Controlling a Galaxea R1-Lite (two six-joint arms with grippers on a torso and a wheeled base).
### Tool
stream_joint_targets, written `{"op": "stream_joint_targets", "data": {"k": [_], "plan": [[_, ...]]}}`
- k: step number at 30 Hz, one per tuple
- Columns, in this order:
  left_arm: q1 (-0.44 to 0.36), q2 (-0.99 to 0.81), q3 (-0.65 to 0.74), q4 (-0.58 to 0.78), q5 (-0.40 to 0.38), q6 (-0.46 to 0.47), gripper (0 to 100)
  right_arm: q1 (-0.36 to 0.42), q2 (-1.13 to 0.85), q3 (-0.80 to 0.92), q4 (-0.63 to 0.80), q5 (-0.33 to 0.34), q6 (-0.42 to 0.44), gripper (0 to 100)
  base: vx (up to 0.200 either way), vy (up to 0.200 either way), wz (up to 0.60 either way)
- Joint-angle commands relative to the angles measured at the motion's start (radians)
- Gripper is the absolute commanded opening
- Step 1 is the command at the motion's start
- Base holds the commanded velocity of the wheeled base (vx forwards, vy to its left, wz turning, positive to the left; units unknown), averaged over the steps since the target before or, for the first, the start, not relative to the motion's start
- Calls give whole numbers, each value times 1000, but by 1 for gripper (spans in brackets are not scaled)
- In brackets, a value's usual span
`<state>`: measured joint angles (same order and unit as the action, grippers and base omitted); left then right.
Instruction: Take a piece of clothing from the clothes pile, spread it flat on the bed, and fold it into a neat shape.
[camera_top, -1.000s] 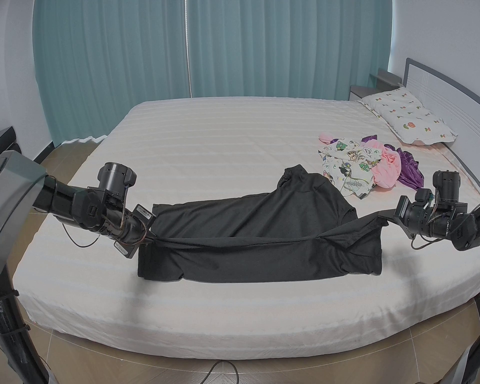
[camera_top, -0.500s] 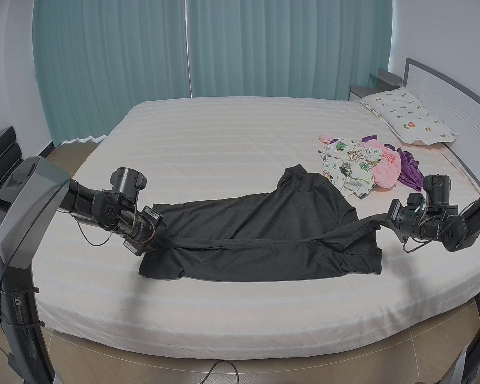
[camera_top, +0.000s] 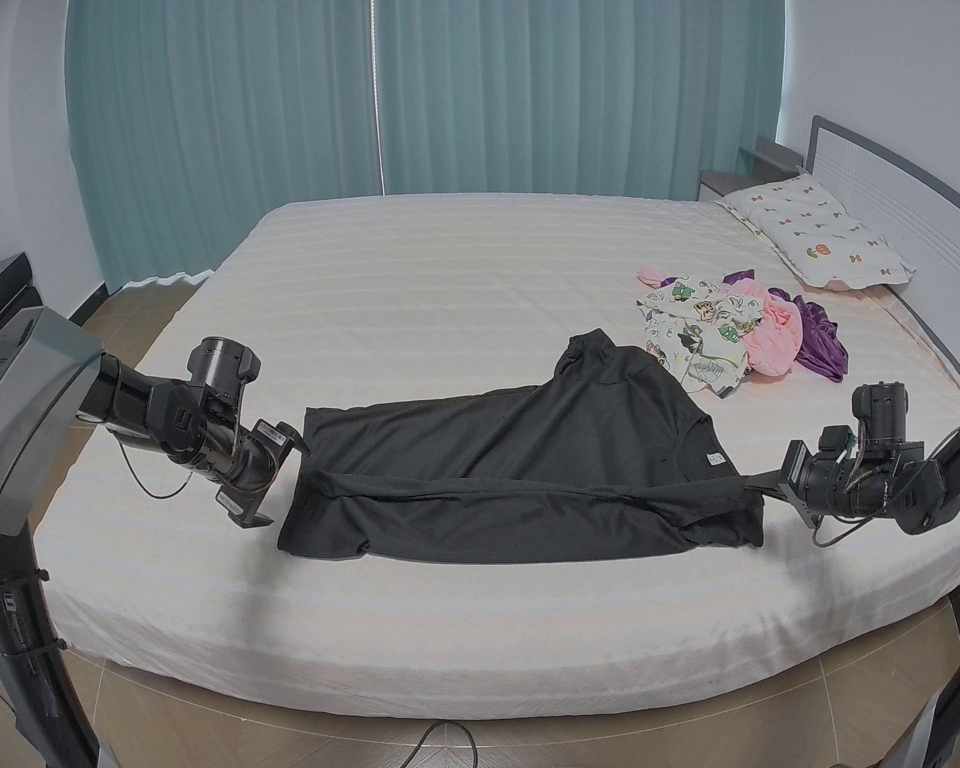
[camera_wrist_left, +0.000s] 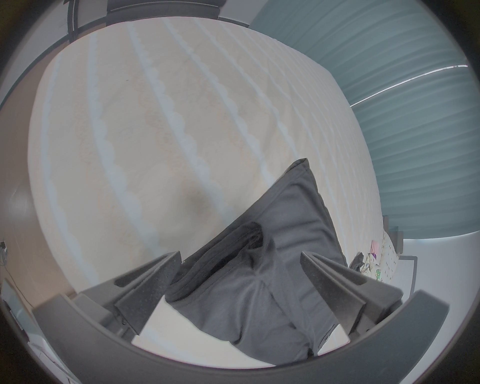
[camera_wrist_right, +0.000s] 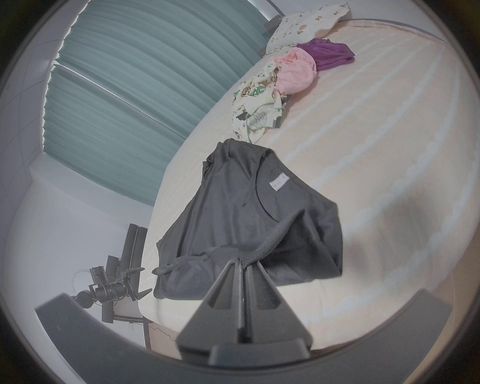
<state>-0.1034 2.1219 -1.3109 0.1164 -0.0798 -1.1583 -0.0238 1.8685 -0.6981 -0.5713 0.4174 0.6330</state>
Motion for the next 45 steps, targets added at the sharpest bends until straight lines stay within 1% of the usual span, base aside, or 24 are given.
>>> {"op": "stream_joint_targets", "data": {"k": [1,4,5,10,15,20,23,24,26,28,31,41,45], "plan": [[7,-96,93,2,-14,3,100,-5,-45,68,5,3,-1,0,0,0,0],[2,-125,148,-1,-46,3,100,-4,-35,114,-2,1,-13,0,0,0,0],[1,-134,165,-1,-60,3,100,-2,-31,118,2,1,-13,100,0,0,0],[-4,-161,223,-3,-101,3,100,-7,8,120,2,-9,-19,100,0,0,0],[-9,-198,278,-4,-149,5,100,-28,-17,109,-10,-11,-7,100,0,0,0],[-15,-200,295,-6,-152,-3,100,-33,-58,138,-7,-14,4,100,0,0,0],[-15,-200,300,-6,-152,-8,100,-38,-72,163,-10,-14,25,100,0,0,0],[-10,-204,305,-9,-160,-8,100,-44,-83,178,-12,-14,67,100,0,0,0],[-6,-209,311,-26,-181,-8,100,-50,-88,189,-15,-14,105,100,0,0,0],[-6,-211,320,-49,-187,-14,100,-59,-94,196,-15,-14,125,100,200,0,0],[-6,-211,321,-58,-189,-29,100,-65,-89,200,-15,-12,129,100,200,0,0],[-6,-209,323,-55,-189,-31,100,-70,-95,213,-15,-9,122,100,200,0,0],[-10,-209,326,-55,-184,-29,100,-70,-95,215,-15,-11,122,100,0,0,0]]}}
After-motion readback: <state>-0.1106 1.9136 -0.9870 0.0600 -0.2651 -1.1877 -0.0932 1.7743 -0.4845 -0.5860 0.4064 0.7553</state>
